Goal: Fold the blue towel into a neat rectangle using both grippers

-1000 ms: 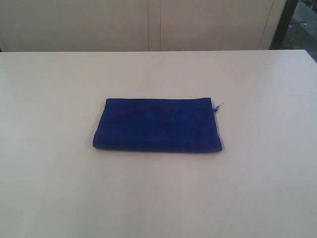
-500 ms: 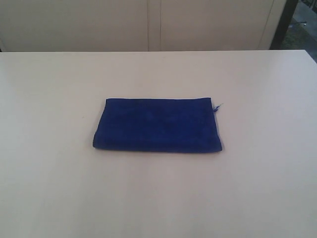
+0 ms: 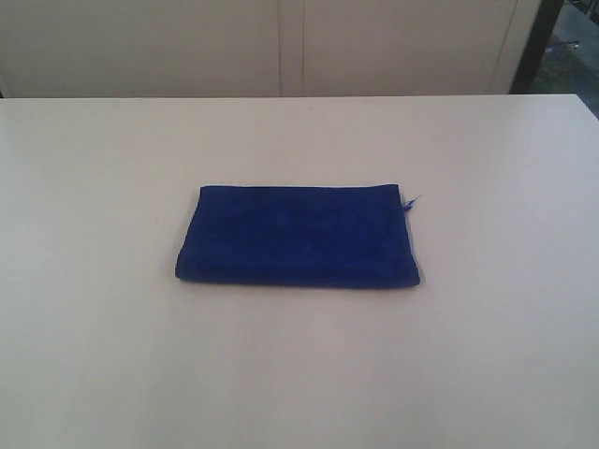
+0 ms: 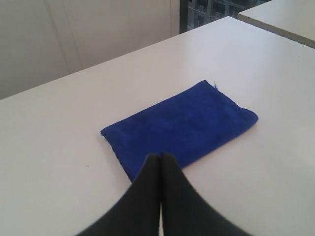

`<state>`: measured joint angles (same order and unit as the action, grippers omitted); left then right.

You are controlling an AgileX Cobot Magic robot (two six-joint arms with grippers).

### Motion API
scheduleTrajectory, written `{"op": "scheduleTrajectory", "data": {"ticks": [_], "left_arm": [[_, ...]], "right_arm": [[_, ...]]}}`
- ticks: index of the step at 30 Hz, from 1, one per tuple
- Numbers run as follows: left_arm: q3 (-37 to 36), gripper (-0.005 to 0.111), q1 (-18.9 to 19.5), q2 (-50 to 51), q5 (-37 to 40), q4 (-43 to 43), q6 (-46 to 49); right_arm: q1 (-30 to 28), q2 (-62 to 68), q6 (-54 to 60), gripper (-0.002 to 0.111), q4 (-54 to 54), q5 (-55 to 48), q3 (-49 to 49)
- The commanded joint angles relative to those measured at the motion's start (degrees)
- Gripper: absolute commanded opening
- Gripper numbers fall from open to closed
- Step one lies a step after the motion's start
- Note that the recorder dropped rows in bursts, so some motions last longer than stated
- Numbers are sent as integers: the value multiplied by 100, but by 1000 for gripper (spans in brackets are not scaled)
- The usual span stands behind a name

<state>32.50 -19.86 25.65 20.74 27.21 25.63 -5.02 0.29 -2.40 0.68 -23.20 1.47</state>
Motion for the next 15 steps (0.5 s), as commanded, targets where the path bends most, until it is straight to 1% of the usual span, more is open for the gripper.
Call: {"op": "scheduleTrajectory", "data": {"ticks": [1,15], "left_arm": [[-7,0,-20,-33,25,37,4],[-7,0,-20,-33,25,37,4]], "right_arm": [[-26,-29,-42,0,61,212,-147],[-26,-29,-42,0,61,312,-147]]}}
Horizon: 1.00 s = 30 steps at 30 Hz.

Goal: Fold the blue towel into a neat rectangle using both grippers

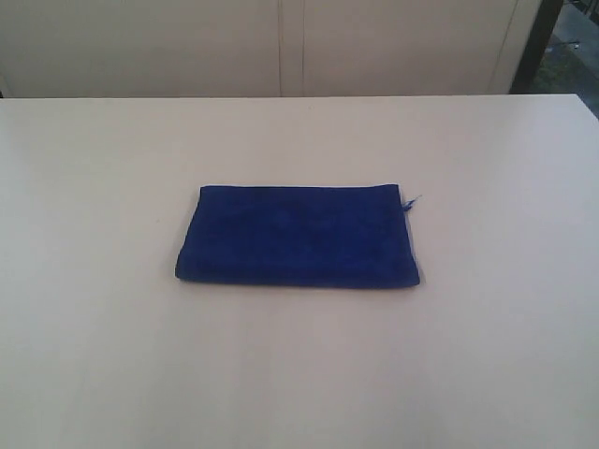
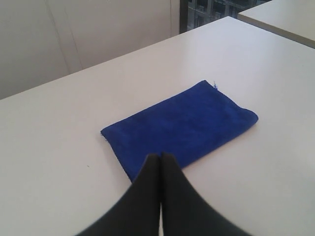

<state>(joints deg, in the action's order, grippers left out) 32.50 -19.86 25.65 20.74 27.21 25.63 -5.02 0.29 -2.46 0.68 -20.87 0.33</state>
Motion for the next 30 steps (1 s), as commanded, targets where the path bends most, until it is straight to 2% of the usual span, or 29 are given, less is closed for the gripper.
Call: {"op": "scheduleTrajectory", "data": {"ticks": [1,5,9,14,24,30], "left_arm": [[-7,0,-20,-79,36,37,4],[-7,0,100,-287,36,37,4],[-7,0,886,-696,36,37,4],[-7,0,1328,-1236,36,37,4],[-172,0,1399,-2297,45,-95,27],[-806,0,1399,-2565,59,-115,27]], "right_arm": [[-26,-29,-36,0,61,78,-33],[-26,-29,-36,0,61,78,-33],[-26,-29,-36,0,61,78,-33],[-26,-29,-36,0,61,78,-33],[-26,-29,-36,0,61,78,-33],[-26,-29,-36,0,61,78,-33]]}}
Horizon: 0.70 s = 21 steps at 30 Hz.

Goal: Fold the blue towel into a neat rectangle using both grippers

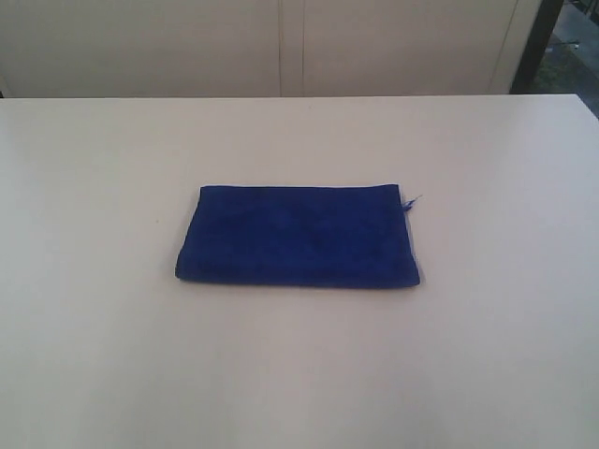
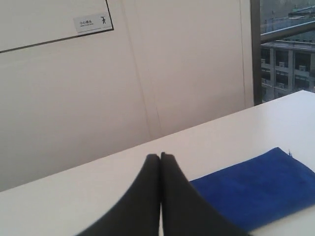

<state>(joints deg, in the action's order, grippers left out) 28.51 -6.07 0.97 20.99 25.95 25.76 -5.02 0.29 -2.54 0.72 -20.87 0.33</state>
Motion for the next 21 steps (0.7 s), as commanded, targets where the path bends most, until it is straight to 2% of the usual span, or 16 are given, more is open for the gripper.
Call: {"op": "scheduleTrajectory", "data": {"ticks": [1,11,21], "left_arm": [[-526,0,20,-97,22,11,14],[-1729,0,20,-97,-34,11,-7],[-1942,0,20,-97,10,11,-7]], "right_arm": [[-26,-29,-28,0,57,78,-33],[-26,-29,-28,0,57,78,-33],[-26,-29,-28,0,57,78,-33]]}}
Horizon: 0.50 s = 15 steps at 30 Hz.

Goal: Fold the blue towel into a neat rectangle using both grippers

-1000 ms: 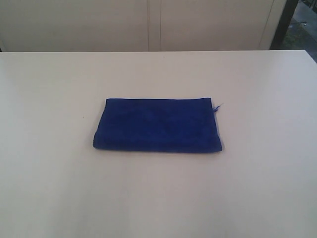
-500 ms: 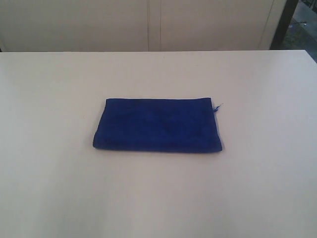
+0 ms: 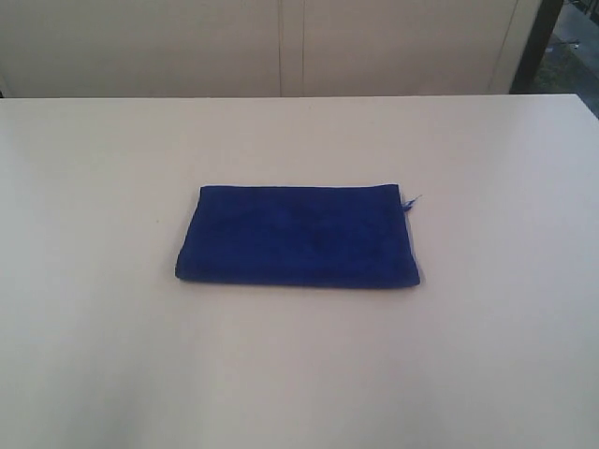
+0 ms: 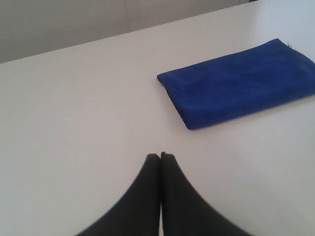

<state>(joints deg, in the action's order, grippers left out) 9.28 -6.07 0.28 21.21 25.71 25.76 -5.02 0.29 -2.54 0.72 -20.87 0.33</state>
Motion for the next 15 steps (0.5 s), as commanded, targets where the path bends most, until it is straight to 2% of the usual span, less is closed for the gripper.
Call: {"op": "scheduleTrajectory", "data": {"ticks": [1,12,15], "left_arm": [[-18,0,20,-28,-12,35,-7],[-482,0,20,-28,-23,-544,-83],[-491,0,20,-28,-23,-1190,-831]], "right_arm": [[-26,-29,-28,0,57,78,-33],[-26,-29,-28,0,57,78,-33],[-26,-29,-28,0,57,78,-33]]}}
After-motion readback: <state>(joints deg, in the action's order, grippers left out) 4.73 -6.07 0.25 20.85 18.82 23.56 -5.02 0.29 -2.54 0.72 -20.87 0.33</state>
